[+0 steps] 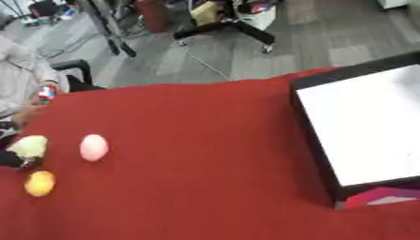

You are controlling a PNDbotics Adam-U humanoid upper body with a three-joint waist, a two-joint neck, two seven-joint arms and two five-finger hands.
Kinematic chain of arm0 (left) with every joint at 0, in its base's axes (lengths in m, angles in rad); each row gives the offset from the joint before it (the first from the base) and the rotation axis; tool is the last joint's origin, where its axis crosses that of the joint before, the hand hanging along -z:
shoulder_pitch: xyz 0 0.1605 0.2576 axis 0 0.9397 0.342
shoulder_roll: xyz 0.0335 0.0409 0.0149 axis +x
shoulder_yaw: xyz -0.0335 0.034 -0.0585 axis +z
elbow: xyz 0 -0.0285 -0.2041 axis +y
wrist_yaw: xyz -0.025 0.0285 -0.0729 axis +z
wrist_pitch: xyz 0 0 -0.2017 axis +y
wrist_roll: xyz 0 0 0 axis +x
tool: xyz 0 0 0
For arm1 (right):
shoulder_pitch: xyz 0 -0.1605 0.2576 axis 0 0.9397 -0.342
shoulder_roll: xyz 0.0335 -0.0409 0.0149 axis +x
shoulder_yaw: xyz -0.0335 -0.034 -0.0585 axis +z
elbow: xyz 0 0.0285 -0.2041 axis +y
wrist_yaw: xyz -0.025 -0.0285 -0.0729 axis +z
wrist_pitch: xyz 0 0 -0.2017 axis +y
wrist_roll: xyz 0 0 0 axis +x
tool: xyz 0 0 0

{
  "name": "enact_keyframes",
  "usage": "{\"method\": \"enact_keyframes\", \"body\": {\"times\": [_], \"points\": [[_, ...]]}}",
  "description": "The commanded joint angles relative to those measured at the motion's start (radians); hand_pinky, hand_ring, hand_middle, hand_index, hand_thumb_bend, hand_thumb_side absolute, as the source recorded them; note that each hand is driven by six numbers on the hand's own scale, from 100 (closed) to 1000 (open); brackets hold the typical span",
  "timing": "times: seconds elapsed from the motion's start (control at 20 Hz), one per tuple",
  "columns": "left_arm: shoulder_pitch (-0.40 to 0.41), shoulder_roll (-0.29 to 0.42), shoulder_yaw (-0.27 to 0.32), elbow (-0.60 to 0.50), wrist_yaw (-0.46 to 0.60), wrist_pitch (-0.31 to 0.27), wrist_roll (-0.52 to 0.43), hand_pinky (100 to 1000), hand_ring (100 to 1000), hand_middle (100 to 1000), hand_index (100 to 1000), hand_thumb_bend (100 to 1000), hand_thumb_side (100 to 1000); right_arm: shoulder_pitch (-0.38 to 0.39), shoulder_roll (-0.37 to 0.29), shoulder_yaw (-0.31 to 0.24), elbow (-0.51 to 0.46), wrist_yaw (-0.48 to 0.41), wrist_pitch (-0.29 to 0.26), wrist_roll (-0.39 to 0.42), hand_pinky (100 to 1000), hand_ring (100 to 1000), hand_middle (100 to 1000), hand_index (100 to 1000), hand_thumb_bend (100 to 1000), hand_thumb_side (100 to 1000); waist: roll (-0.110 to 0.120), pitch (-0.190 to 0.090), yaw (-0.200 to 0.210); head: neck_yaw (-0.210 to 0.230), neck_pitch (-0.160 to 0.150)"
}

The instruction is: Pick up the objects with one hand, pass them to the other hand, and then place them into the box on the other side of the table.

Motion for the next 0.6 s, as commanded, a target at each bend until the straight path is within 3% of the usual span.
{"method": "enact_keyframes", "body": {"times": [0.05, 0.6], "points": [[0.001, 0.051, 0.016, 0.001, -0.025, 0.015, 0.039, 908, 928, 863, 859, 705, 100, -0.005, -0.014, -0.013, -0.023, 0.012, -0.003, 0.001, 946, 1000, 1000, 965, 578, 379, 0.010, -0.003, -0.004, 0.012, -0.023], [0.006, 0.043, 0.015, 0.052, -0.117, 0.073, 0.042, 884, 929, 869, 843, 637, 100, -0.007, -0.010, -0.016, -0.025, 0.014, -0.009, -0.006, 948, 1000, 1000, 966, 570, 380, 0.016, 0.009, -0.026, 0.044, -0.040]]}}
